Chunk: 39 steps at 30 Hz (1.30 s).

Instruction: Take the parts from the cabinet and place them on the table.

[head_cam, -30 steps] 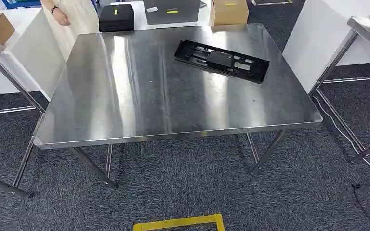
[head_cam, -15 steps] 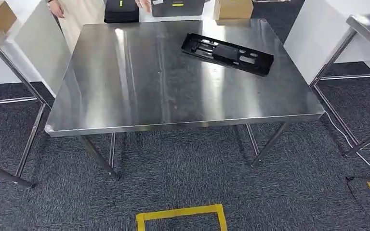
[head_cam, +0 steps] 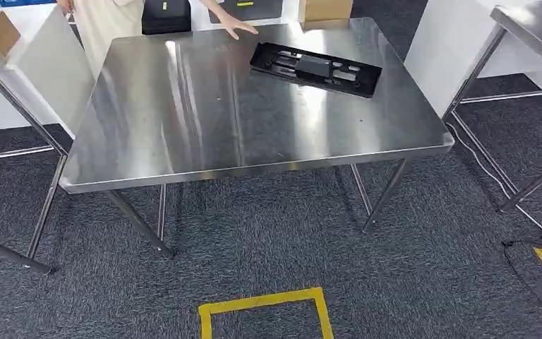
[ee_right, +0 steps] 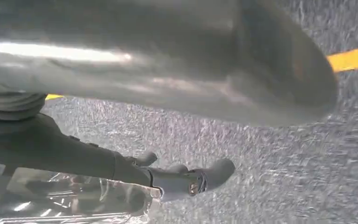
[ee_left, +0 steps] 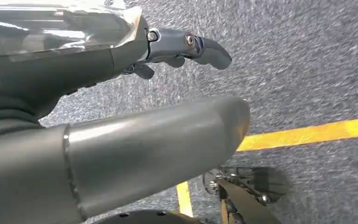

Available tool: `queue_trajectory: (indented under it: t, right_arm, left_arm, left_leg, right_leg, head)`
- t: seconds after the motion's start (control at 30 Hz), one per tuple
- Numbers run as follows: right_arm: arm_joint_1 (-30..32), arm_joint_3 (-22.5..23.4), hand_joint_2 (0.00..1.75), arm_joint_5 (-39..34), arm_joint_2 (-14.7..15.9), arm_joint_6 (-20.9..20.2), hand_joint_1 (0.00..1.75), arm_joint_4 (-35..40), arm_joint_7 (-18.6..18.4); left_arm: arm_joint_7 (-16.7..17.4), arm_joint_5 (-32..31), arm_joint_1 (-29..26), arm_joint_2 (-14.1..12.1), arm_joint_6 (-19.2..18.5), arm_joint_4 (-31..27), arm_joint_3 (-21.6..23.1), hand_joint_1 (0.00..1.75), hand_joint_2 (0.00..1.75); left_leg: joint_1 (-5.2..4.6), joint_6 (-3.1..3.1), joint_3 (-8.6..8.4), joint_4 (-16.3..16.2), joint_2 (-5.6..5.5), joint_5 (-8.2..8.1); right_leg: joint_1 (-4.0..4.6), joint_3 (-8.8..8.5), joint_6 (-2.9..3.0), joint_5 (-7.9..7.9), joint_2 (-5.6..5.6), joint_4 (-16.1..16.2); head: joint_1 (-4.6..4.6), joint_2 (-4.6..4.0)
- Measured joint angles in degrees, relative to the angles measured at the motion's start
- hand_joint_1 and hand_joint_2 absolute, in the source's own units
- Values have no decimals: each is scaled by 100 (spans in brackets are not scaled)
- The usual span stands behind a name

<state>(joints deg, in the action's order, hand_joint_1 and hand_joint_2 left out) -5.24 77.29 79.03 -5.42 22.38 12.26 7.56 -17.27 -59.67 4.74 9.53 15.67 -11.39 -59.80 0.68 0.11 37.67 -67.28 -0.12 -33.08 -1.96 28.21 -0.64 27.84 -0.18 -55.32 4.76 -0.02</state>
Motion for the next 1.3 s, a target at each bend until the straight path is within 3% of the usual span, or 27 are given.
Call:
queue_trajectory:
  t: [0.03,0.07,0.1,0.13,0.2,0.23,0.27,0.37,0.4,0.47,0.53,0.57,0.63,0.73,0.77,0.8,0.87,0.9,0.93,1.0,1.07,1.1,1.13,1.17,1.23,1.27,1.3]
  right_arm:
    - [5,0,0,-2,4,2,0,0,0]
    - [8,0,0,-2,11,4,0,0,0]
    - [12,0,0,-2,13,5,0,0,0]
    - [11,0,0,-2,13,5,0,0,0]
    - [6,0,0,-2,13,4,0,0,9]
    - [7,0,0,-2,9,5,0,0,26]
    - [0,0,0,0,-2,4,0,-4,35]
    - [0,0,0,0,2,4,0,-7,61]
    - [1,0,0,0,4,4,0,-7,68]
    - [-2,-2,0,0,20,2,0,-7,72]
    - [2,-2,0,0,20,2,0,-7,72]
    - [5,-2,0,0,22,4,0,-7,72]
    - [8,-2,0,0,39,5,0,-7,72]
    - [-7,-7,0,2,61,2,0,-9,77]
    - [-32,-15,0,7,50,2,0,-11,79]
    - [-23,-26,0,9,50,2,0,-11,79]
    - [3,-33,0,7,50,2,0,-13,68]
    - [1,-33,0,-4,50,2,0,-13,42]
    - [-8,-33,0,-19,50,2,0,-13,24]
    - [-4,-33,0,-22,55,9,0,-13,22]
    - [9,-33,0,-17,55,9,0,-13,24]
    - [13,-33,0,-11,52,9,0,-13,24]
    - [11,-33,0,-4,52,7,0,-13,24]
    - [10,-35,0,0,52,7,0,-13,24]
    - [6,-37,0,0,50,7,0,-13,24]
    - [5,-39,0,0,29,7,0,-17,24]
    - [-4,-42,0,0,29,2,0,-17,24]
  left_arm:
    - [0,0,-1,0,0,0,-2,0,0]
    - [0,0,-2,0,-2,0,-5,0,0]
    - [0,0,-4,2,-4,0,-7,0,0]
    - [0,0,-3,0,-4,0,-11,0,0]
    - [-7,0,-1,0,-7,0,-13,0,0]
    - [-20,0,2,-2,-9,0,-15,0,0]
    - [-24,0,6,-15,-13,0,-18,0,0]
    - [-33,2,5,-22,-13,0,-20,0,0]
    - [-33,2,7,-24,-13,0,-20,0,0]
    - [-37,2,12,-6,-13,0,-20,0,0]
    - [-37,0,13,-2,-15,0,-20,0,0]
    - [-37,2,13,-2,-15,0,-20,0,0]
    - [-37,2,12,2,-15,0,-20,0,0]
    - [-37,2,15,11,-15,0,-20,0,0]
    - [-39,4,19,0,-15,0,-20,0,0]
    - [-42,4,22,2,-13,-2,-20,0,0]
    - [-42,-2,14,2,-13,0,-20,0,0]
    - [-42,-15,7,2,-13,0,-20,0,0]
    - [-37,-37,7,0,-13,0,-20,0,0]
    - [-28,-48,10,2,-13,0,-20,0,0]
    - [-15,-42,9,2,-11,0,-20,0,0]
    - [-13,-31,7,2,-7,0,-22,0,0]
    - [-13,-22,6,7,-2,0,-22,0,0]
    - [-13,-4,6,7,2,0,-22,0,0]
    - [-13,0,13,7,2,0,-22,0,0]
    - [-13,0,27,-4,2,-2,-22,0,0]
    - [-15,0,32,-2,2,-2,-22,0,0]
  left_leg:
    - [4,-23,159,-466,0,-207]
    - [8,-37,229,-745,0,-277]
    - [12,-35,162,-744,2,-200]
    - [13,-23,-14,-508,2,-28]
    - [10,31,-579,412,-3,399]
    - [0,97,-839,873,-16,470]
    - [-26,127,-914,1010,-9,451]
    - [-67,164,-858,1041,-9,464]
    - [-21,242,-866,1146,5,533]
    - [-9,311,-815,1185,32,613]
    - [-14,327,-722,1179,51,676]
    - [-14,322,-676,1175,57,709]
    - [-8,293,-605,1169,60,772]
    - [13,208,-481,1047,55,815]
    - [-40,153,-411,969,56,801]
    - [-44,123,-397,972,55,827]
    - [-14,87,-398,990,46,889]
    - [12,54,-381,975,31,909]
    - [43,29,-324,891,17,779]
    - [43,-4,-87,256,18,220]
    - [43,-21,221,-643,18,-226]
    - [43,-10,248,-820,19,-257]
    - [42,19,127,-698,18,-161]
    - [38,65,-128,-325,19,31]
    - [-7,202,-772,692,4,411]
    - [-33,287,-924,974,-4,342]
    - [-55,272,-914,1013,15,381]
  right_leg:
    - [17,46,0,-22,-4,-6]
    - [29,83,0,-43,-7,-14]
    - [31,108,-6,-60,-7,-25]
    - [31,126,0,-64,-7,-41]
    - [36,148,-6,-67,2,-84]
    - [36,165,-9,-68,4,-92]
    - [101,192,-50,-93,4,-107]
    - [64,237,-164,-169,2,-88]
    - [117,277,-199,-156,0,-102]
    - [88,468,-148,152,10,-501]
    - [72,894,-91,613,11,-1495]
    - [67,1014,-111,721,11,-1836]
    - [42,852,-214,640,11,-1713]
    - [-43,-62,-420,207,9,-225]
    - [23,-57,-359,243,48,-94]
    - [10,-9,-268,205,74,-111]
    - [37,10,-221,179,72,-153]
    - [8,41,-158,141,65,-149]
    - [-7,51,-90,94,46,-142]
    - [23,105,7,27,35,-148]
    - [66,201,30,-34,21,-156]
    - [82,238,30,-61,18,-157]
    - [99,265,27,-81,19,-157]
    - [116,278,32,-100,20,-157]
    - [140,277,4,-124,24,-155]
    - [130,286,2,-142,19,-156]
    - [186,316,-28,-162,12,-170]
  head:
    - [4,0]
    - [0,0]
    - [2,0]
    - [0,0]
    - [11,0]
    - [16,0]
    - [2,0]
    - [13,0]
    - [0,0]
    - [-34,0]
    - [-65,0]
    - [-76,0]
    - [-100,0]
    - [-109,0]
    - [-120,0]
    - [-56,0]
    - [-54,0]
    - [-50,0]
    - [-50,0]
    - [-35,0]
    - [-39,0]
    - [-41,0]
    - [-41,0]
    - [-39,0]
    - [-39,0]
    - [-52,0]
    - [-68,0]
